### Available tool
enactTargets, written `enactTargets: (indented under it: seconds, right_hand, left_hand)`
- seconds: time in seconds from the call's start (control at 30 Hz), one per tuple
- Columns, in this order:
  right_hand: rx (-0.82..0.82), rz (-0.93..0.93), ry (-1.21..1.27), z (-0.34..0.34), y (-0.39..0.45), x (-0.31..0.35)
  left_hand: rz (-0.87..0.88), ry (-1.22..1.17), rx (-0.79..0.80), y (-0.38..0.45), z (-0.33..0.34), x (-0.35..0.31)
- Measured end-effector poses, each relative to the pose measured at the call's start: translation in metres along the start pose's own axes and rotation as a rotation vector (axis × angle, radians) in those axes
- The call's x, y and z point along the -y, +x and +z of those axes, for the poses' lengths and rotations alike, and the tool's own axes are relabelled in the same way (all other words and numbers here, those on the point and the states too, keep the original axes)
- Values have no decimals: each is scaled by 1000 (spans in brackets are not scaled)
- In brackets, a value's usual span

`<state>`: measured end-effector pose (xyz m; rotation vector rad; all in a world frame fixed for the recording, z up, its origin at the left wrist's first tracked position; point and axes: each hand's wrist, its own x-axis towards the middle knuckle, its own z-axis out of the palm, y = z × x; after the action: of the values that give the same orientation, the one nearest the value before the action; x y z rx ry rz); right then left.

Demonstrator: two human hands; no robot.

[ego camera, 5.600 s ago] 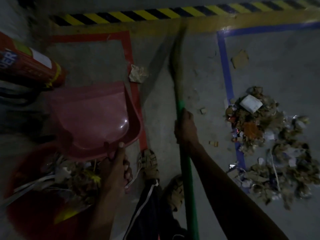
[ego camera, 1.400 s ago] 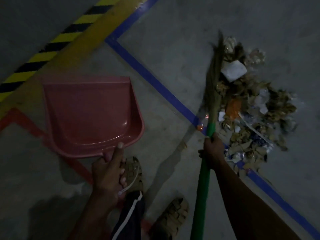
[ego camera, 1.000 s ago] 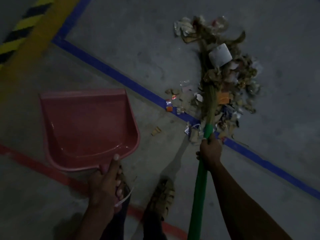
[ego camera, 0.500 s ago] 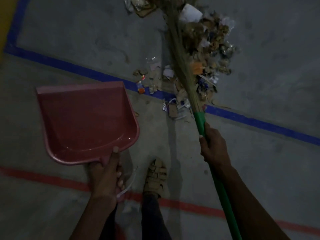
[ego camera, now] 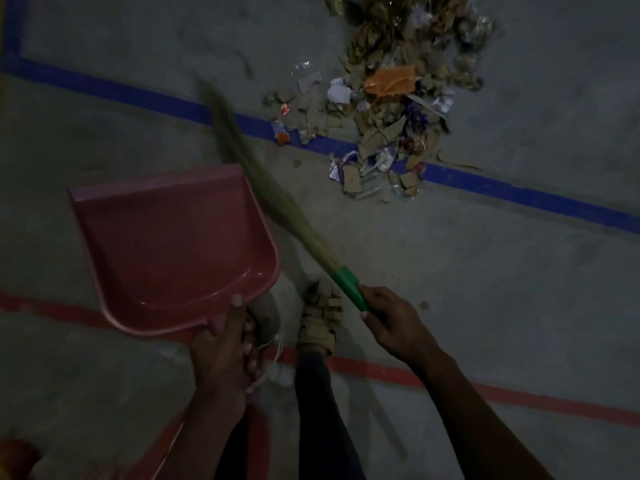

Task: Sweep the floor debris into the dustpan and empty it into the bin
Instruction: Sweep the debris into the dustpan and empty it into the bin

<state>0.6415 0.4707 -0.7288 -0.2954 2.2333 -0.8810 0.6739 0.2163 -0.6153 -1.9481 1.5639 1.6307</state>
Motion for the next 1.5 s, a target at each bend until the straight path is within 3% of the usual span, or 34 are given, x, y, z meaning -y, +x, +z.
enactTargets:
  seconds: [0.1, 0.17, 0.43, 0.7, 1.1, 1.27, 1.5]
  right_hand:
    - [133, 65, -160, 7, 5, -12]
    - [136, 171, -207, 1, 12, -18]
    - [-202, 326, -290, -54, 73, -21]
    - [-491, 132, -287, -58, 83, 13]
    - [-345, 135, -150, -55, 137, 106]
    - [-330, 104, 10, -90, 218, 181]
    - [-293, 124, 135, -124, 351, 258]
  left_hand:
    - [-22, -8, -20, -3, -5, 0]
    - [-20, -14, -19, -3, -6, -1]
    - [11, -14, -8, 7, -4, -2]
    - [16, -29, 35, 14, -2, -12]
    - [-27, -106, 129, 56, -9, -118]
    - [23, -140, 271, 75, -4, -201]
    - [152, -76, 271, 131, 23, -301]
